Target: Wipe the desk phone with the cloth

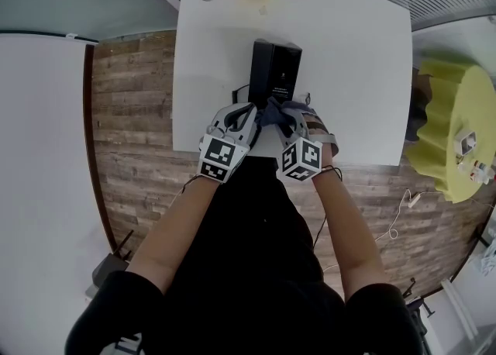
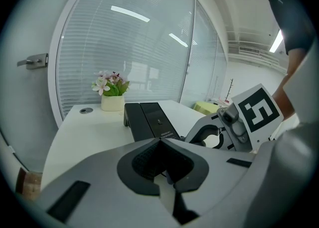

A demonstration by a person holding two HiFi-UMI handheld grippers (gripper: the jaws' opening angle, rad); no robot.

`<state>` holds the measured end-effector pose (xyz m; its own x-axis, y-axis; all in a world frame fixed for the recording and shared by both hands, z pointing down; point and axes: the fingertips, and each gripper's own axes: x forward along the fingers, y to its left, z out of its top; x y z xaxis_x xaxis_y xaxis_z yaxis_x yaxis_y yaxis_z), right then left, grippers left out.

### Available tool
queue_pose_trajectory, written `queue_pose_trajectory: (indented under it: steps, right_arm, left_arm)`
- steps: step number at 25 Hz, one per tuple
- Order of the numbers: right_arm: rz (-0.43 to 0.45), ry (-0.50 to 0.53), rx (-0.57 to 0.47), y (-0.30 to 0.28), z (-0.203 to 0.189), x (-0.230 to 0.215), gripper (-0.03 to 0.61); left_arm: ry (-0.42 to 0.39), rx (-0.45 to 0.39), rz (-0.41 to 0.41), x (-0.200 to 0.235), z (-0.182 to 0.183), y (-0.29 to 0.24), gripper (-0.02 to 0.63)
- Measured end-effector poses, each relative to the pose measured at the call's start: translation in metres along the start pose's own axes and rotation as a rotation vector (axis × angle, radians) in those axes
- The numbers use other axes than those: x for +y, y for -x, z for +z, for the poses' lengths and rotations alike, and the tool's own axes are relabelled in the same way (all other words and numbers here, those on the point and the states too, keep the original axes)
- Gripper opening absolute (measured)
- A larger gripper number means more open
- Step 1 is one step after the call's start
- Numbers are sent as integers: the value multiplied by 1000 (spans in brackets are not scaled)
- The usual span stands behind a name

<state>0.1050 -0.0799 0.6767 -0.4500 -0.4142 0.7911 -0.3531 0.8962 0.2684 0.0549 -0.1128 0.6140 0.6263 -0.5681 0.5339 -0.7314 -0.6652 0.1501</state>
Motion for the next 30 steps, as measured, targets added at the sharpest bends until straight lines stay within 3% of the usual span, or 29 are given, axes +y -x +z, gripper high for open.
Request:
queue_pose_trajectory:
  steps: [10, 21, 30]
  right_arm:
    - [56, -11, 31, 8, 5, 5, 94]
    - [-99, -2, -58, 35, 73, -87, 94]
    - [-151, 45, -38, 8, 94, -140, 95]
  left_arm:
    - [-21, -24, 3, 14, 22, 11, 9]
    - [-52, -87, 22, 48, 72, 14, 9]
    - [-68, -115, 21, 78, 103, -5, 9]
